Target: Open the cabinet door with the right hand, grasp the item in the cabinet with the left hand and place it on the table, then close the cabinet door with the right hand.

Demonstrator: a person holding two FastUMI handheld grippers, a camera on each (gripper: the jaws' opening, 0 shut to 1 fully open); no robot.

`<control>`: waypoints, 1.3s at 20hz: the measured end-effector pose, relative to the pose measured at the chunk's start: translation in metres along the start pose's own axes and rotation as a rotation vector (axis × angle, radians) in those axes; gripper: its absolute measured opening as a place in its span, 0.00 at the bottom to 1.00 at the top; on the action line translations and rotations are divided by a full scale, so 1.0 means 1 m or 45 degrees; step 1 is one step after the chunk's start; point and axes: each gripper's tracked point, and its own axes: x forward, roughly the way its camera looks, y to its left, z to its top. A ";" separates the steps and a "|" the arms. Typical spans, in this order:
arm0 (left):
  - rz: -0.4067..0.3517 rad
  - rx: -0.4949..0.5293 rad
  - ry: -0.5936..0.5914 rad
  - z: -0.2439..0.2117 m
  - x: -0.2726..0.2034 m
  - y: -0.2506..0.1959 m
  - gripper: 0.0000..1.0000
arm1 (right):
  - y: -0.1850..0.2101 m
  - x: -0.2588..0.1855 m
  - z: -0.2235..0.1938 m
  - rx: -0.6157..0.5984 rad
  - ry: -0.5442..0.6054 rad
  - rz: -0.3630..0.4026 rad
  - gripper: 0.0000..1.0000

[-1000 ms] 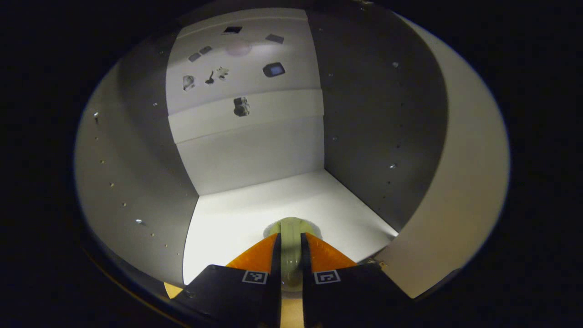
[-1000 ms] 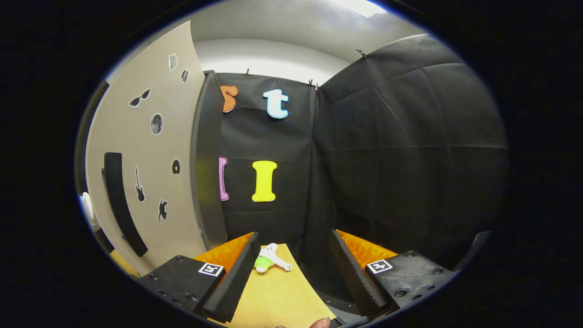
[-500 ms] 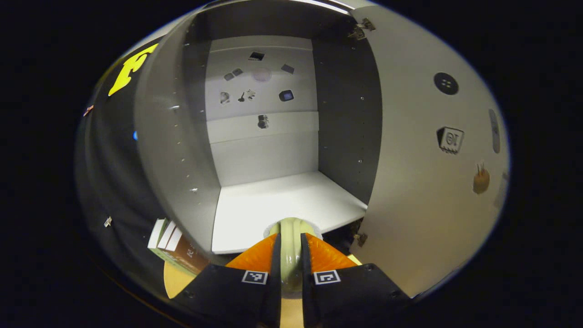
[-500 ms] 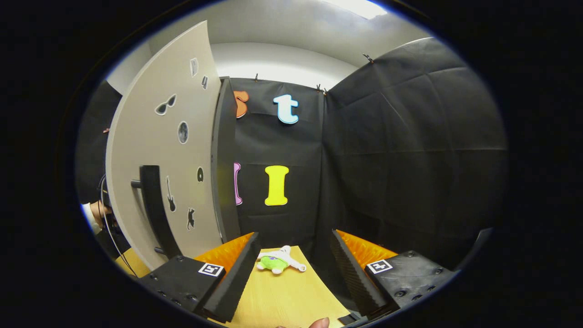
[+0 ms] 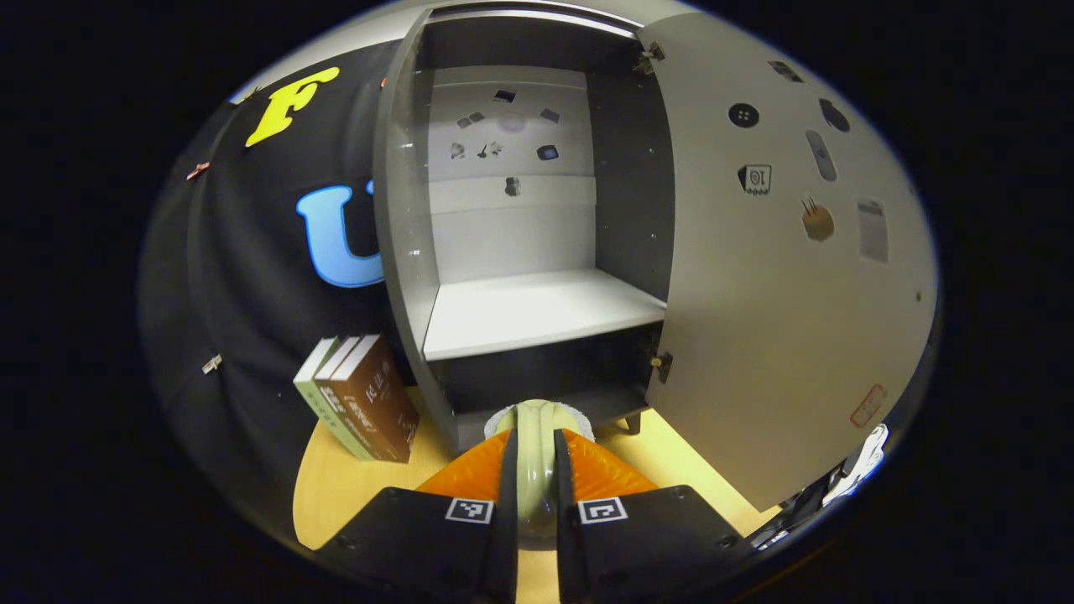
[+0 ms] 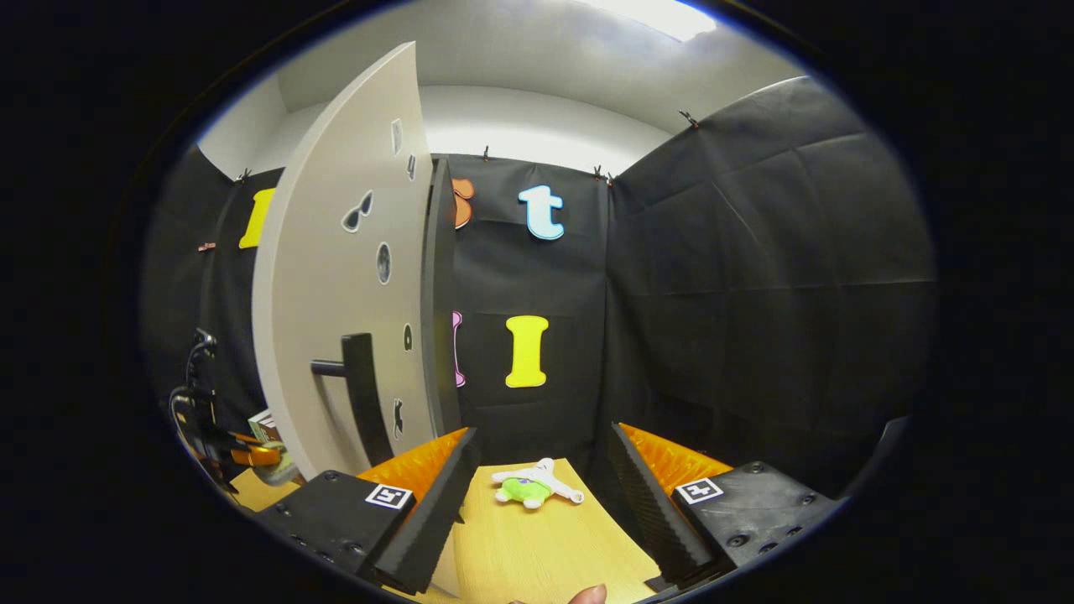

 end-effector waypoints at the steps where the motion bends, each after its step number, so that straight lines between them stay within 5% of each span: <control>1: 0.007 -0.003 0.014 -0.015 -0.002 -0.002 0.23 | 0.004 -0.001 0.002 -0.005 -0.005 0.001 0.98; 16: 0.079 -0.073 0.167 -0.215 0.023 -0.078 0.23 | 0.017 0.011 0.003 -0.015 -0.027 -0.051 0.98; 26: 0.072 -0.013 0.231 -0.282 0.049 -0.106 0.23 | 0.013 0.029 -0.001 -0.066 -0.014 -0.029 0.97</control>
